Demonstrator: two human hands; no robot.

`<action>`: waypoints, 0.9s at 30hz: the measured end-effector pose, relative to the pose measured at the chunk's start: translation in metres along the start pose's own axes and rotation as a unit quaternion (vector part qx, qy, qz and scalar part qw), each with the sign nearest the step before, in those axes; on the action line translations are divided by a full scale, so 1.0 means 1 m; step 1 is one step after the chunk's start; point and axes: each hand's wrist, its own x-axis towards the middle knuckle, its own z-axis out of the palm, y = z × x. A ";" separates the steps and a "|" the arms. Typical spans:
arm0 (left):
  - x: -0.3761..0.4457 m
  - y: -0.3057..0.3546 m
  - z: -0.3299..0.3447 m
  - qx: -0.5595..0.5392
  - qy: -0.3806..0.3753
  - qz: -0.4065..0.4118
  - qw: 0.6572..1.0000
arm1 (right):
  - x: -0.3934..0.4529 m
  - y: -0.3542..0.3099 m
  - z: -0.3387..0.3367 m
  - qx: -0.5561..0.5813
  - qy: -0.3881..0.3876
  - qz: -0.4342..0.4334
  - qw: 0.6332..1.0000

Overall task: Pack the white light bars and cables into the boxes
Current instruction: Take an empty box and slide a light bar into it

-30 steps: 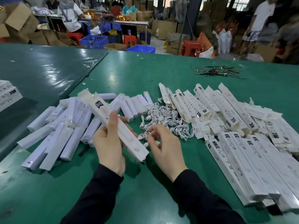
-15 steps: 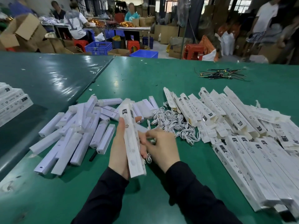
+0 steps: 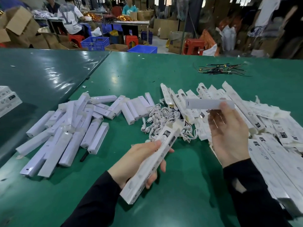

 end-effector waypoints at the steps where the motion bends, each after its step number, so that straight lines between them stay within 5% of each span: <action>1: 0.002 -0.001 0.002 0.000 -0.007 -0.011 1.000 | -0.001 0.000 0.001 0.005 -0.007 0.019 1.000; 6: 0.005 -0.006 0.007 -0.019 -0.037 -0.053 0.998 | -0.010 0.014 0.009 -0.059 -0.076 0.082 0.992; 12: 0.003 -0.005 0.012 -0.003 -0.002 0.002 1.000 | -0.014 0.030 0.007 -0.200 -0.118 0.018 0.973; 19: 0.003 0.000 0.012 -0.062 -0.009 0.049 0.997 | -0.013 0.031 0.007 -0.216 -0.112 0.054 0.968; 27: 0.002 -0.002 0.015 -0.074 -0.061 0.010 0.995 | -0.015 0.018 0.012 -0.148 -0.200 0.098 0.964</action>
